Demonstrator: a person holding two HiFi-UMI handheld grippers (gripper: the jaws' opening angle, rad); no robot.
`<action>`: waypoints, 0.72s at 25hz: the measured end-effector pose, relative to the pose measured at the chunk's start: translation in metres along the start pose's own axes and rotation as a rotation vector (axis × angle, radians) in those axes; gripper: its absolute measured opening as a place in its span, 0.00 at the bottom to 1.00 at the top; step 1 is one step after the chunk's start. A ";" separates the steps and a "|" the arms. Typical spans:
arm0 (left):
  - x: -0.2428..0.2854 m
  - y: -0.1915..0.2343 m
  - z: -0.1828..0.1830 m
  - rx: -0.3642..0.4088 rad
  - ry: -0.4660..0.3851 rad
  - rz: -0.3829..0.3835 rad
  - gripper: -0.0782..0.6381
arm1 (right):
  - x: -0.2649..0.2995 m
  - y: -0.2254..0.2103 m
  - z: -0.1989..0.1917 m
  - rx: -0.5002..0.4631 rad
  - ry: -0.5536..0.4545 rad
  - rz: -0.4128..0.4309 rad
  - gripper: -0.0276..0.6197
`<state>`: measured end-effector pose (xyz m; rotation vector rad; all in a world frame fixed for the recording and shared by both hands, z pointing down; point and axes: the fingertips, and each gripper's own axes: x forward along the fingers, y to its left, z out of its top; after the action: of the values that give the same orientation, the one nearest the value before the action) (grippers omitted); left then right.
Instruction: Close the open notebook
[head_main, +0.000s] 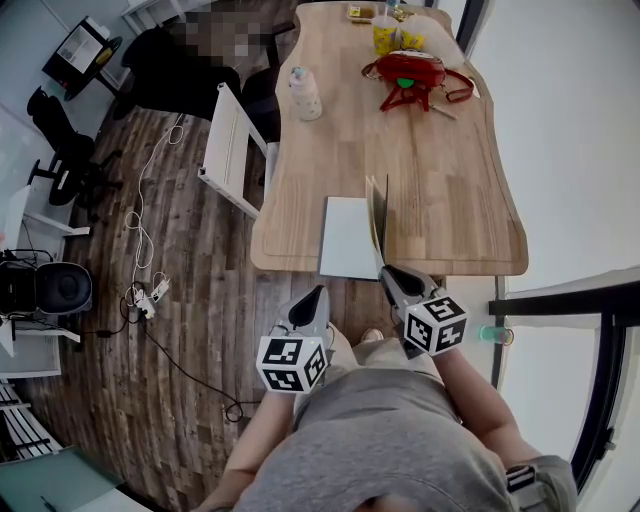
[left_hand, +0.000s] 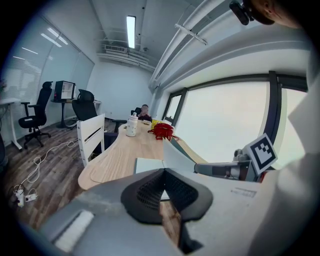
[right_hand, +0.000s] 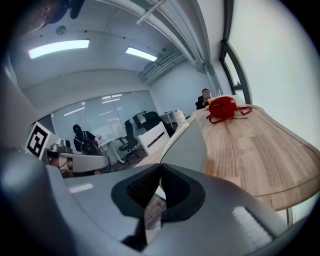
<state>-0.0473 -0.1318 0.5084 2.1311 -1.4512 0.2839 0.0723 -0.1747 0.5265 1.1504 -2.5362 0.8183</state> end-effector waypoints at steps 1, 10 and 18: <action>-0.001 0.003 0.000 -0.002 0.000 0.003 0.11 | 0.004 0.004 0.000 -0.007 0.006 0.009 0.07; -0.007 0.026 0.000 -0.022 0.004 0.033 0.11 | 0.045 0.035 -0.011 -0.095 0.078 0.076 0.07; -0.006 0.045 -0.001 -0.045 0.014 0.052 0.11 | 0.090 0.053 -0.035 -0.179 0.190 0.109 0.07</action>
<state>-0.0906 -0.1387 0.5212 2.0546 -1.4928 0.2824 -0.0274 -0.1817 0.5726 0.8447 -2.4724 0.6729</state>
